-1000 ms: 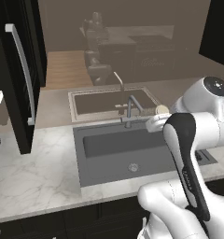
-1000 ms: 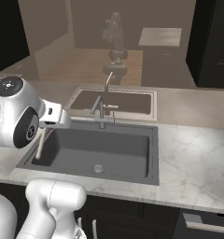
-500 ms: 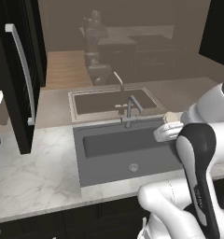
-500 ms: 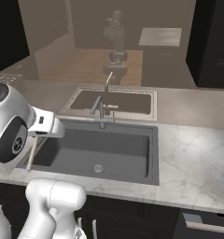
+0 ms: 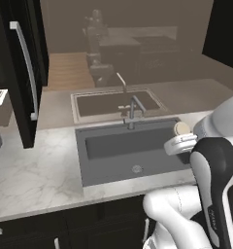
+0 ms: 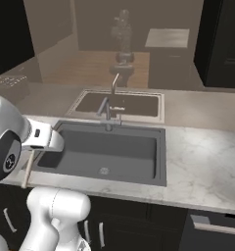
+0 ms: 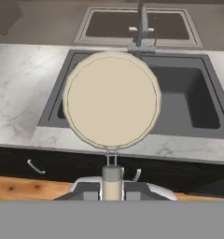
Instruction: Pick up the dish brush and sponge from the sink, and place them back in the cabinet, and close the cabinet doors.
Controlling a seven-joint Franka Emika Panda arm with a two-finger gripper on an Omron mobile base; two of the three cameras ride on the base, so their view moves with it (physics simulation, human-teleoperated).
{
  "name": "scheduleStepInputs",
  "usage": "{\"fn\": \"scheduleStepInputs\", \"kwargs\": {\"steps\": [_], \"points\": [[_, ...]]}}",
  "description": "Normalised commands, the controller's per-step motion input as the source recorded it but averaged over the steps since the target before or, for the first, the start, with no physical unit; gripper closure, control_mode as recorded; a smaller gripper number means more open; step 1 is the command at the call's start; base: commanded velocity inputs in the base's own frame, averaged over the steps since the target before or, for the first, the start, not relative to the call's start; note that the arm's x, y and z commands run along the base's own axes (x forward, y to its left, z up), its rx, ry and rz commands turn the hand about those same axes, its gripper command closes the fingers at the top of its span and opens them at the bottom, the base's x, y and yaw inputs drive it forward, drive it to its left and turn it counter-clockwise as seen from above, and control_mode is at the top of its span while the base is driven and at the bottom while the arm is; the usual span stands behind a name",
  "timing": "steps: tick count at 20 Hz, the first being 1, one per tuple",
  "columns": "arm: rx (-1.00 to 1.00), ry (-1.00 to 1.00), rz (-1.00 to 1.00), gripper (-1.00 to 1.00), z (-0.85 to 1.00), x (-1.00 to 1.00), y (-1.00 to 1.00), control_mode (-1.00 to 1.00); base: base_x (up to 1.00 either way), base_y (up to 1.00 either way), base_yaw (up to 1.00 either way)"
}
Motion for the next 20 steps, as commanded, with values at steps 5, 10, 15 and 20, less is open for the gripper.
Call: {"fn": "scheduleStepInputs", "kwargs": {"steps": [5, 10, 15, 20], "points": [[0.0, 0.0, 0.0, 1.0, 0.0, 0.0, 0.0, 1.0, -0.4, 0.34, -0.08], [0.0, 0.0, 0.0, 1.0, 0.0, 0.0, 0.0, 1.0, -0.29, 0.57, -0.1], [0.0, 0.0, 0.0, 1.0, 0.0, 0.0, 0.0, 1.0, -0.25, 0.64, -0.08], [0.0, 0.0, 0.0, 1.0, 0.0, 0.0, 0.0, 1.0, -0.29, 0.52, -0.06]]}}
